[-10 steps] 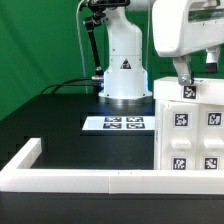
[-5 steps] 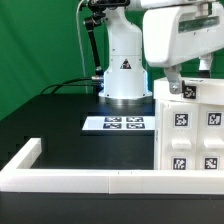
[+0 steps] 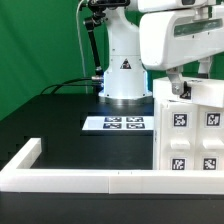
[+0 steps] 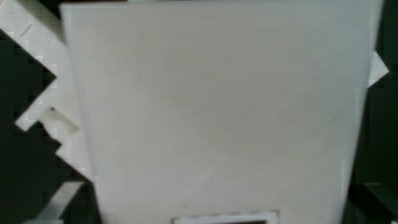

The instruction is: Assemble cabinet

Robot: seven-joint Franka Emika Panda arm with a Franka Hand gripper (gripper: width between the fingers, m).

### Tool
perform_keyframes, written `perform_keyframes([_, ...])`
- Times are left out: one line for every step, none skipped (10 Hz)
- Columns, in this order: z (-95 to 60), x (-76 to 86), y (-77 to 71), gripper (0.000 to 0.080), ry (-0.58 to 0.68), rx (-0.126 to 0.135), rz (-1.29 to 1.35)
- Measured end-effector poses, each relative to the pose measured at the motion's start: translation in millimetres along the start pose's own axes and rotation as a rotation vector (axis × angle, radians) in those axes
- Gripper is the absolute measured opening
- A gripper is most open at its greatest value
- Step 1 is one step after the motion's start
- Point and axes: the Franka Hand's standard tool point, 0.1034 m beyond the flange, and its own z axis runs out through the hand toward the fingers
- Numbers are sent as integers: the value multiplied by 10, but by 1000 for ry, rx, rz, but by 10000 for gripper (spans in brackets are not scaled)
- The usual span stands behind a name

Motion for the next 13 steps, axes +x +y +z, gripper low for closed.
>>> perform_keyframes([0, 0, 1, 560, 0, 0, 3])
perform_keyframes([0, 2, -2, 560, 1, 1, 113])
perform_keyframes([0, 1, -2, 560, 1, 1, 197])
perform_keyframes([2, -1, -2, 560, 1, 1, 277])
perform_keyframes([3, -2, 6, 560, 11, -5, 342])
perform_keyframes([4, -1, -6, 560, 23, -13, 491])
perform_keyframes([8, -9, -33, 560, 36, -19, 627])
perform_keyframes([8, -16, -49, 560, 47, -19, 750])
perform_keyframes([8, -1, -60, 560, 52, -18, 866])
perform_keyframes([7, 18, -81, 560, 54, -17, 984])
perform_keyframes([3, 31, -90, 560, 56, -15, 1089])
perform_keyframes([3, 42, -87, 560, 62, -14, 1181])
perform_keyframes([8, 53, -62, 560, 84, -19, 1190])
